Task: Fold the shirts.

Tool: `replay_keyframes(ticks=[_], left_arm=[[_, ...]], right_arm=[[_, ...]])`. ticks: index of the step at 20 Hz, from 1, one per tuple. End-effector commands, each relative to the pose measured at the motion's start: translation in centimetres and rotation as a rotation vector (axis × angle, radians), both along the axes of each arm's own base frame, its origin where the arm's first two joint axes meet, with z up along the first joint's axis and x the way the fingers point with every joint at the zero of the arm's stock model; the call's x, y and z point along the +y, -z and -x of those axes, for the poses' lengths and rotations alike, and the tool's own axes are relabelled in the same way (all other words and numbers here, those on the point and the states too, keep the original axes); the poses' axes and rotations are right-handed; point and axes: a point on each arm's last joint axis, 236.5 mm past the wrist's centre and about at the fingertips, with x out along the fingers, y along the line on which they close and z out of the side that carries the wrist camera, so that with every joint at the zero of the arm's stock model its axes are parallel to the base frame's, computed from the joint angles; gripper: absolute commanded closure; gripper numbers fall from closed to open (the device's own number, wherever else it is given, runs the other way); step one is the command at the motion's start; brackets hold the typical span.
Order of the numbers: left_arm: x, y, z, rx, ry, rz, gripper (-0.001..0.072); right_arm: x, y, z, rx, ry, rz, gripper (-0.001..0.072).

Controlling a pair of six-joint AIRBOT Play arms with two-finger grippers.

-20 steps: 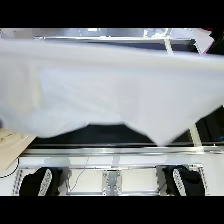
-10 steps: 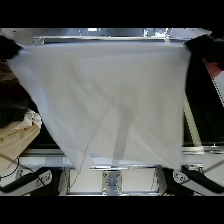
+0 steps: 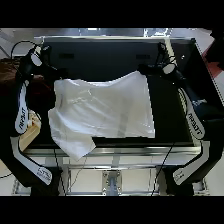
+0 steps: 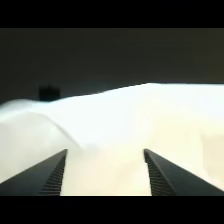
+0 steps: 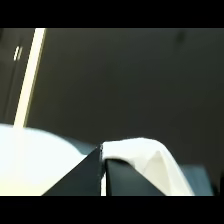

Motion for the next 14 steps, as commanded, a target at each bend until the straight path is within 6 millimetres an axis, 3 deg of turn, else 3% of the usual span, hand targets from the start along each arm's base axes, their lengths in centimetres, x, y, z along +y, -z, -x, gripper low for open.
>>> replay_keyframes(ticks=[1, 2, 4, 5, 7, 8, 9, 11, 12, 14], left_arm=[[0.9, -5.0, -4.1, -0.23, -0.101, 0.064, 0.0131], [1.6, -8.0, -3.8, -0.278, -0.112, 0.065, 0.0131], [4.1, -14.0, -1.8, -0.354, -0.132, 0.02, 0.0132], [6.0, -17.3, -0.4, -0.403, -0.152, -0.029, 0.0132], [11.0, -23.3, 4.0, -0.465, -0.215, -0.168, 0.0133], [13.2, -24.5, 6.9, -0.436, -0.251, -0.213, 0.0133], [15.3, -24.2, 10.3, -0.375, -0.298, -0.233, 0.0134], [18.5, -21.2, 16.6, -0.267, -0.418, -0.219, 0.0134], [19.3, -18.8, 19.6, -0.224, -0.467, -0.215, 0.0135], [19.3, -11.4, 26.3, -0.083, -0.613, -0.134, 0.0134]], right_arm=[[-1.3, -5.6, -4.5, -0.236, 0.126, -0.002, 0.0223], [-1.2, -7.8, -4.6, -0.246, 0.102, -0.019, 0.0106], [-2.2, -12.1, -3.2, -0.211, 0.028, -0.028, 0.013], [-4.0, -13.4, -2.0, -0.169, 0.023, -0.006, 0.0163], [-9.6, -15.0, 1.6, -0.051, 0.057, 0.099, 0.0163], [-12.2, -15.3, 4.0, 0.015, 0.073, 0.149, 0.0163], [-14.4, -15.2, 6.8, 0.096, 0.075, 0.195, 0.0163], [-17.7, -14.6, 11.7, 0.226, 0.092, 0.276, 0.0163], [-18.5, -14.4, 13.4, 0.259, 0.096, 0.289, 0.0163], [-19.1, -13.5, 16.2, 0.288, 0.108, 0.288, 0.0162]])
